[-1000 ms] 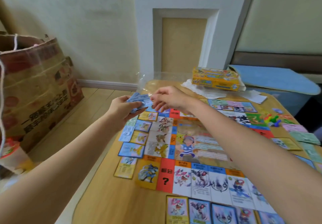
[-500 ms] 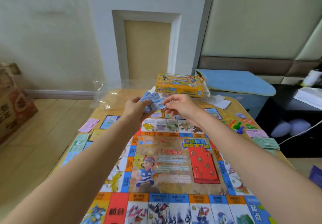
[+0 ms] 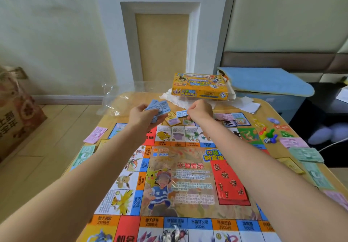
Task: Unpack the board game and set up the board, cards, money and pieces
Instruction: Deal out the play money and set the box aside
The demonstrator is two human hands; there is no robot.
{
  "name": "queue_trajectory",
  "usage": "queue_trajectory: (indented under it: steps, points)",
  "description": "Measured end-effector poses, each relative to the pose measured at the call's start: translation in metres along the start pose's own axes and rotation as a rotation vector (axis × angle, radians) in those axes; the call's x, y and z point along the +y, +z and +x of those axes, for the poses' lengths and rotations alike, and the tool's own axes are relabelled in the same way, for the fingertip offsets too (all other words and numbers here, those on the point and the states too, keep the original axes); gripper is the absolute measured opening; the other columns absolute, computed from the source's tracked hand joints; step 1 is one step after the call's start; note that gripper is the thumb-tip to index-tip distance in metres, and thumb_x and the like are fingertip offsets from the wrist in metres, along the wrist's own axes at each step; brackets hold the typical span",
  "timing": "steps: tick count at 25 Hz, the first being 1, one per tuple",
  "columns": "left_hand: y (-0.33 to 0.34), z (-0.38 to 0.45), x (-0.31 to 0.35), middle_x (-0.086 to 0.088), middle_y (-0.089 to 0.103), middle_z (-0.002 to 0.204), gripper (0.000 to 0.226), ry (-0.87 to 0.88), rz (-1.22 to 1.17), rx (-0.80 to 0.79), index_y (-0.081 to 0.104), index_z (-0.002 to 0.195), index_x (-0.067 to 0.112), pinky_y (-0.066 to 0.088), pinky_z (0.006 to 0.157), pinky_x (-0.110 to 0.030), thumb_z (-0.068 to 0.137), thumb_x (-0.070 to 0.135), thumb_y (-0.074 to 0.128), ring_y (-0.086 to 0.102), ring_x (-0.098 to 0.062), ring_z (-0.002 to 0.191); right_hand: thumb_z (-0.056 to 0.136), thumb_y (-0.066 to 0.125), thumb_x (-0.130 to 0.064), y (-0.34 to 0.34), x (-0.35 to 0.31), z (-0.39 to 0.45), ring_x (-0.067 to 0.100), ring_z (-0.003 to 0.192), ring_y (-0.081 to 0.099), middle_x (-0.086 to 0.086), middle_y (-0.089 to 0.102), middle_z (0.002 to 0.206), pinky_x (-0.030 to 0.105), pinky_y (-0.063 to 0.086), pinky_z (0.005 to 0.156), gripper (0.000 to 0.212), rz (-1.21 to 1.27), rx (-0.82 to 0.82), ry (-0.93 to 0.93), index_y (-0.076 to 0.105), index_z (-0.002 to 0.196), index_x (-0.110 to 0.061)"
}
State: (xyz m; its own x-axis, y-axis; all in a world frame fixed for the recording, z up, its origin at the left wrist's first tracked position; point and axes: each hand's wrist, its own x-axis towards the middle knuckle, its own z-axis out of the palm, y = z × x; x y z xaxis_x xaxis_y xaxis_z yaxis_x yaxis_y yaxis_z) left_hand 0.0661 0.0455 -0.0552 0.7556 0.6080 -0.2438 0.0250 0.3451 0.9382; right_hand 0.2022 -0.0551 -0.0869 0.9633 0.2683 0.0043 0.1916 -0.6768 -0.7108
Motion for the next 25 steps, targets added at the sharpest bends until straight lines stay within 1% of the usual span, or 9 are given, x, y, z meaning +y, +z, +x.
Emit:
queue_trajectory:
  steps: [3, 6, 9, 11, 13, 15, 18, 22, 25]
  points:
    - [0.001, -0.001, -0.004, -0.018, 0.060, 0.097, 0.009, 0.032, 0.134, -0.026, 0.053, 0.097, 0.001, 0.056, 0.058, -0.022, 0.089, -0.005, 0.053, 0.064, -0.019, 0.067, 0.085, 0.054, -0.007, -0.003, 0.001, 0.000, 0.028, 0.089, 0.065, 0.014, 0.069, 0.096, 0.037, 0.055, 0.080, 0.018, -0.073, -0.032, 0.002, 0.069, 0.094, 0.000]
    - [0.005, 0.001, -0.003, -0.019, 0.058, 0.103, 0.017, 0.068, 0.247, -0.019, 0.053, 0.107, 0.001, 0.055, 0.054, -0.020, 0.092, -0.004, 0.050, 0.062, -0.018, 0.068, 0.088, 0.052, -0.007, -0.012, 0.000, -0.001, 0.029, 0.095, 0.064, 0.012, 0.068, 0.105, 0.038, 0.054, 0.081, 0.020, -0.172, -0.022, -0.060, 0.069, 0.098, -0.003]
    - [0.009, 0.006, 0.003, -0.019, 0.058, 0.103, 0.017, 0.085, 0.210, 0.003, 0.051, 0.107, 0.002, 0.055, 0.057, -0.020, 0.092, -0.005, 0.049, 0.062, -0.017, 0.068, 0.092, 0.045, -0.007, -0.029, 0.001, -0.005, 0.021, 0.087, 0.060, 0.007, 0.067, 0.107, 0.032, 0.047, 0.074, 0.025, -0.284, 0.005, -0.261, 0.069, 0.098, -0.011]
    - [0.009, 0.008, 0.005, -0.016, 0.058, 0.098, 0.018, 0.090, 0.134, 0.025, 0.050, 0.108, 0.003, 0.054, 0.056, -0.018, 0.092, -0.005, 0.049, 0.061, -0.017, 0.069, 0.093, 0.042, -0.004, -0.033, 0.005, -0.011, 0.019, 0.102, 0.049, 0.002, 0.063, 0.117, 0.035, 0.038, 0.089, 0.032, -0.360, -0.175, -0.511, 0.067, 0.107, -0.016]
    - [0.006, 0.009, 0.006, -0.015, 0.058, 0.097, 0.019, 0.084, 0.101, 0.056, 0.049, 0.109, 0.004, 0.054, 0.055, -0.018, 0.092, -0.004, 0.049, 0.062, -0.017, 0.069, 0.093, 0.039, -0.005, -0.024, 0.009, -0.015, 0.017, 0.123, 0.032, -0.005, 0.054, 0.130, 0.040, 0.024, 0.103, 0.038, -0.438, -0.343, -0.642, 0.063, 0.117, -0.023]
    - [0.002, 0.009, 0.005, -0.015, 0.058, 0.097, 0.013, 0.078, 0.093, 0.075, 0.050, 0.102, 0.004, 0.055, 0.058, -0.019, 0.092, -0.004, 0.050, 0.063, -0.018, 0.069, 0.095, 0.034, -0.010, -0.012, 0.011, -0.016, 0.018, 0.130, 0.025, -0.008, 0.047, 0.136, 0.040, 0.018, 0.103, 0.041, -0.478, -0.414, -0.654, 0.058, 0.122, -0.030]
    - [-0.002, 0.008, 0.005, -0.012, 0.058, 0.089, 0.012, 0.083, 0.102, 0.073, 0.051, 0.086, 0.007, 0.055, 0.061, -0.020, 0.092, -0.003, 0.050, 0.064, -0.015, 0.066, 0.094, 0.031, -0.006, -0.008, 0.010, -0.016, 0.017, 0.128, 0.025, -0.011, 0.046, 0.137, 0.037, 0.017, 0.100, 0.048, -0.511, -0.425, -0.660, 0.055, 0.127, -0.032]
    - [-0.002, 0.010, 0.002, -0.010, 0.058, 0.086, 0.011, 0.071, 0.098, 0.072, 0.050, 0.100, 0.004, 0.055, 0.063, -0.022, 0.091, -0.003, 0.051, 0.063, -0.018, 0.069, 0.091, 0.033, 0.003, -0.010, 0.010, -0.020, 0.018, 0.127, 0.026, -0.009, 0.047, 0.136, 0.039, 0.018, 0.102, 0.053, -0.482, -0.398, -0.680, 0.056, 0.127, -0.028]
    - [-0.004, 0.015, -0.003, -0.009, 0.056, 0.083, 0.010, 0.055, 0.196, 0.091, 0.051, 0.094, 0.006, 0.055, 0.062, -0.022, 0.091, -0.003, 0.051, 0.060, -0.017, 0.068, 0.087, 0.031, 0.013, -0.023, 0.008, -0.015, 0.020, 0.129, 0.025, -0.004, 0.046, 0.139, 0.041, 0.022, 0.104, 0.062, -0.323, -0.276, -0.548, 0.057, 0.126, -0.027]
